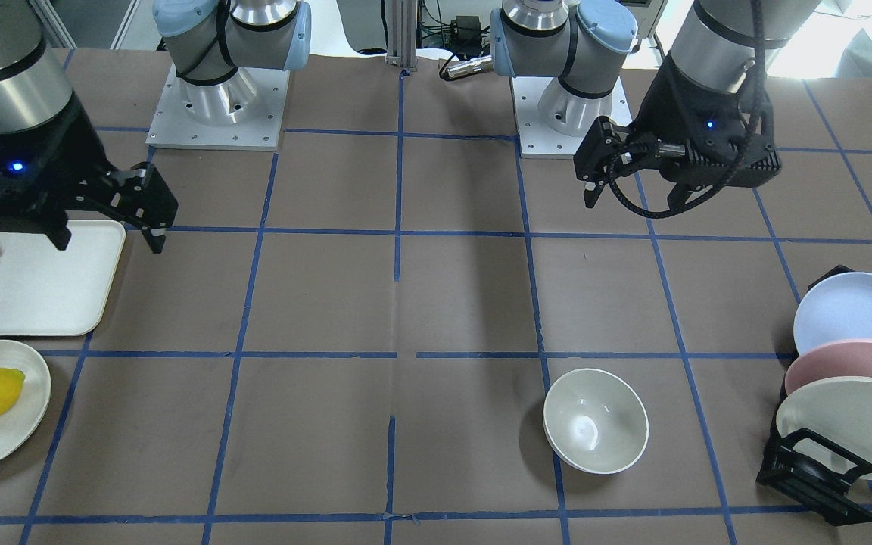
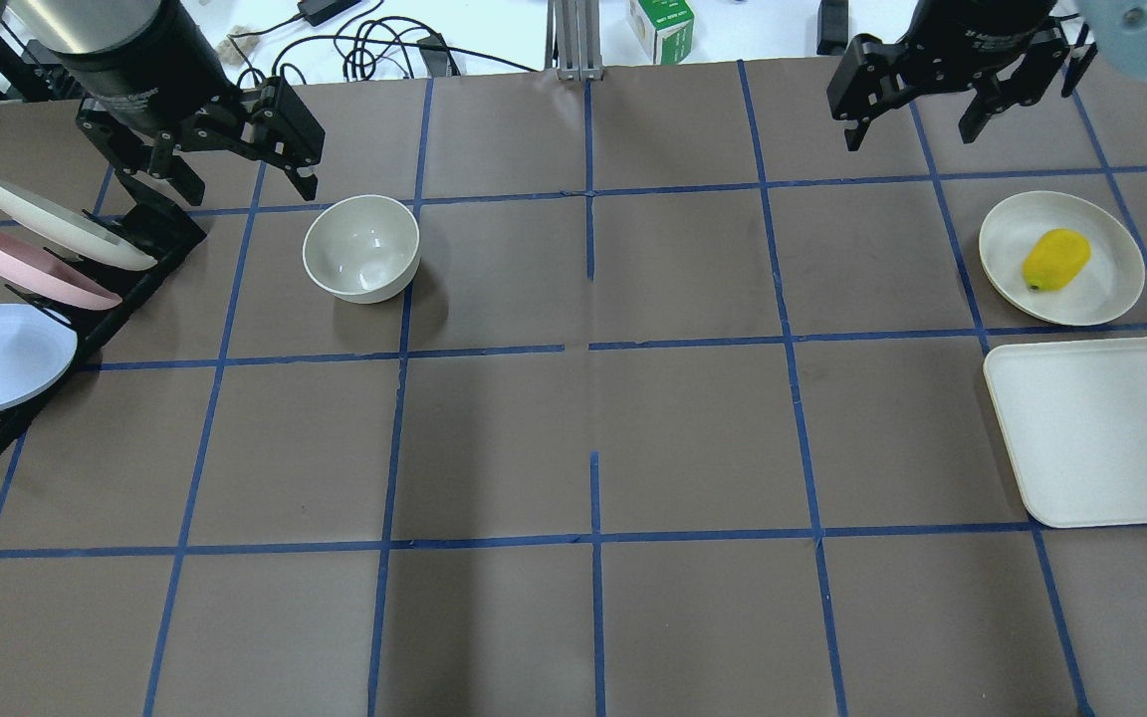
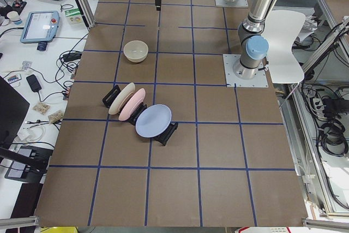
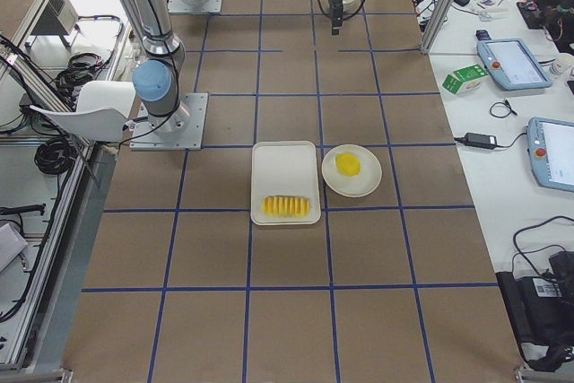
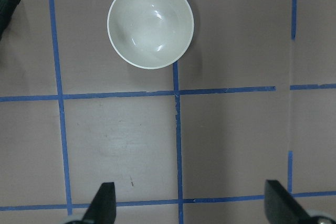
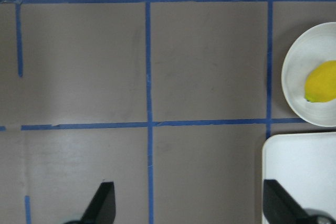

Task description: Place bowl and put lemon in it

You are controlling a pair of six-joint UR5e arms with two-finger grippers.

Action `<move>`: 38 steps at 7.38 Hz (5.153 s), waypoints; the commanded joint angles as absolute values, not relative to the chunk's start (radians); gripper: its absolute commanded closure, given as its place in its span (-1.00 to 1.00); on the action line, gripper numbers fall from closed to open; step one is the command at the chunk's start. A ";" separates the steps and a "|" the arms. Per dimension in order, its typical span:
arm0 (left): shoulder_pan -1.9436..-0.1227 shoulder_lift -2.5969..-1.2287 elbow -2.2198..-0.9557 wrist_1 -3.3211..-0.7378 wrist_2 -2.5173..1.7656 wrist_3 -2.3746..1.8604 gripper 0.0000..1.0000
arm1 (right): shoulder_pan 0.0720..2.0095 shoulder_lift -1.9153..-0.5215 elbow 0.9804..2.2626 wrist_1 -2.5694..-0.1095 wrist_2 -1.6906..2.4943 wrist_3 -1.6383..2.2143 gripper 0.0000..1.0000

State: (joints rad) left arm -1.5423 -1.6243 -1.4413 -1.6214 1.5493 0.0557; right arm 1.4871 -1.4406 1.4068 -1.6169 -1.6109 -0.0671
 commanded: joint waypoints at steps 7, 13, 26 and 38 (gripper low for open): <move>-1.408 -2.070 -1.419 -1.235 1.548 0.268 -1.00 | 1.133 -1.140 1.405 -1.765 -1.626 -0.420 -1.00; -1.384 -2.193 -1.464 -1.120 1.531 0.327 0.40 | 1.085 -0.989 1.523 -2.097 -1.623 -0.356 -1.00; -1.784 -2.048 -1.736 -0.815 1.436 -0.216 1.00 | 1.248 -1.216 1.546 -1.988 -1.577 -0.351 0.81; -1.543 -1.582 -1.582 -1.471 1.511 0.152 -1.00 | 1.936 -1.046 1.562 -2.227 -1.502 0.359 0.98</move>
State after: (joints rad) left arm -1.5677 -1.6595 -1.5837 -1.4217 1.5051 0.1255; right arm 1.9232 -1.0615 1.5539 -2.2293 -1.4905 0.3580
